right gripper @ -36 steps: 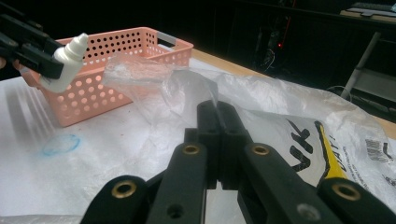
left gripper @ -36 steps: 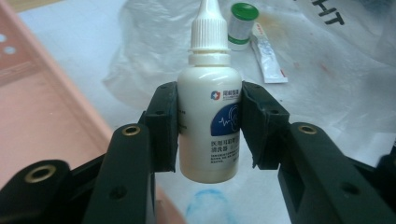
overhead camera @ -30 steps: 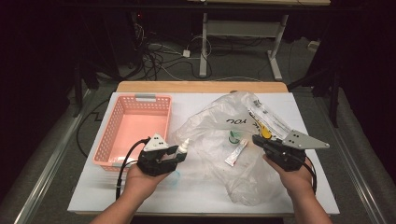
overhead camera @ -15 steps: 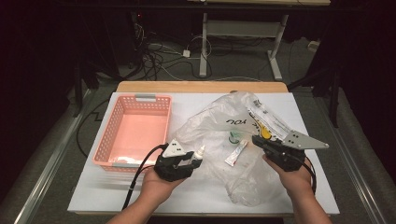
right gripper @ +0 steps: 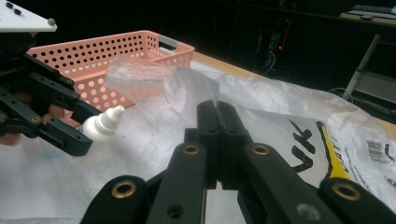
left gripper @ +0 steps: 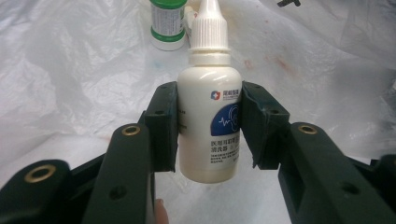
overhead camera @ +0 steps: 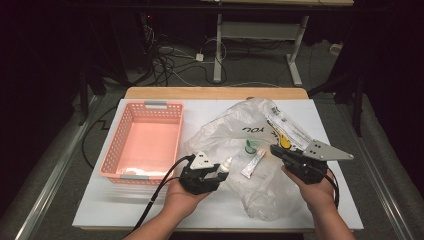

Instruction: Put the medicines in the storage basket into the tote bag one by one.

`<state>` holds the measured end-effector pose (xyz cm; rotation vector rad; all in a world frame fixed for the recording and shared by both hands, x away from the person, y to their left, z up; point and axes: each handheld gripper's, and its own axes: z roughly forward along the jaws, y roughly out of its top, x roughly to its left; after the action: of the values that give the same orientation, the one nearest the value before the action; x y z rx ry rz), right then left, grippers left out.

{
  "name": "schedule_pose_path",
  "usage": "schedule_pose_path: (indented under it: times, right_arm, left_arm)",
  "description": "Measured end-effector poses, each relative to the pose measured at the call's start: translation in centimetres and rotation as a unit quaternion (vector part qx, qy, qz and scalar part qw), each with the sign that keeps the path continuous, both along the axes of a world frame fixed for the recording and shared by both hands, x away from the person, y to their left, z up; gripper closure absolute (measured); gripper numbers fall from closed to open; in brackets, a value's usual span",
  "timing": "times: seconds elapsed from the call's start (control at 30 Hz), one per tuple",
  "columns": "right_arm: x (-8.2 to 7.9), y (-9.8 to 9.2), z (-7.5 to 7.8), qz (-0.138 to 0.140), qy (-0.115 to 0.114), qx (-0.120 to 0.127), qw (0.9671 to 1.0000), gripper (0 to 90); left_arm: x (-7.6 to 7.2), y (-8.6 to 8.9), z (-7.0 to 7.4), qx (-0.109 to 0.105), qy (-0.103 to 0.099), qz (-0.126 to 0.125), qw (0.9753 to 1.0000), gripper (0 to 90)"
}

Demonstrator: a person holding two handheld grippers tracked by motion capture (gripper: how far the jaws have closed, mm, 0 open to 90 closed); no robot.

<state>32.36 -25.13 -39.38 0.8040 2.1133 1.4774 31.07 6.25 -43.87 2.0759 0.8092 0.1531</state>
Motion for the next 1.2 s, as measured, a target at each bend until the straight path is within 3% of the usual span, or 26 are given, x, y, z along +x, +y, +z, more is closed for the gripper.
schedule_pose_path:
  times: [0.77,1.03,1.2]
  right_arm:
    - [-0.3,0.4,0.5,0.002,-0.016,0.001,0.9999,90.0]
    - [-0.2,0.5,0.5,0.003,-0.016,0.003,0.9999,90.0]
    - [-0.1,0.4,0.5,0.0,-0.016,0.006,0.9999,90.0]
  left_arm:
    - [1.0,-5.5,0.1,-0.013,-0.017,-0.031,0.9993,57.8]
    - [2.0,-8.5,-0.7,-0.018,-0.017,-0.033,0.9992,57.8]
    - [3.0,-10.2,-1.5,-0.01,-0.015,-0.027,0.9995,57.8]
